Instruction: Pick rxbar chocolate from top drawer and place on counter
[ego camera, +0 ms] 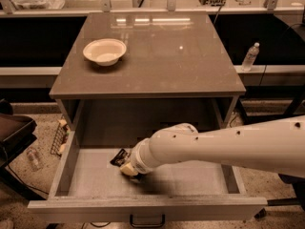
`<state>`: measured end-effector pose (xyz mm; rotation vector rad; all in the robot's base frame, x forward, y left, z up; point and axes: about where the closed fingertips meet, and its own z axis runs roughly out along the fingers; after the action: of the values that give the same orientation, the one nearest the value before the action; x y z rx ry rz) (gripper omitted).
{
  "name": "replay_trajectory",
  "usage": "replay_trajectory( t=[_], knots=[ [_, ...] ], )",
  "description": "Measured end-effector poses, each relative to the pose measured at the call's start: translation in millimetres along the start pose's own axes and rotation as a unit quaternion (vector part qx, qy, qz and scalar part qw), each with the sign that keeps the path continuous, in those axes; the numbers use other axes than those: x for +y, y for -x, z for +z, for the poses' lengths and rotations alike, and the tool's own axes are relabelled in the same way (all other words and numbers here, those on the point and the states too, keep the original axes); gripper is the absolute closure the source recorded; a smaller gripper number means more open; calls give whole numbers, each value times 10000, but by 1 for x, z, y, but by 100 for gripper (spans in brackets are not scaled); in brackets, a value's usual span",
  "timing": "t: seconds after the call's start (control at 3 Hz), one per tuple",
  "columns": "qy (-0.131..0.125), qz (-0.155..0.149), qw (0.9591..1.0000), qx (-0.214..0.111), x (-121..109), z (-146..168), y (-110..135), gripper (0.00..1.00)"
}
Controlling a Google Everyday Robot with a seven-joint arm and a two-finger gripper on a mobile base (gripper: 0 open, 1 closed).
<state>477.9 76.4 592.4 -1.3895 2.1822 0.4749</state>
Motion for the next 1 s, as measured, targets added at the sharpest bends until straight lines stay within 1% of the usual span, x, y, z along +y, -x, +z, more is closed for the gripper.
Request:
replay_trajectory(
  t=[0.33, 0.67, 1.0],
  knots=[
    [0, 0, 10000, 0, 0, -1, 1, 100],
    [-39, -106, 9999, -57, 3, -15, 9, 100],
    [-11, -250, 9993, -282, 10, -50, 40, 100]
  ],
)
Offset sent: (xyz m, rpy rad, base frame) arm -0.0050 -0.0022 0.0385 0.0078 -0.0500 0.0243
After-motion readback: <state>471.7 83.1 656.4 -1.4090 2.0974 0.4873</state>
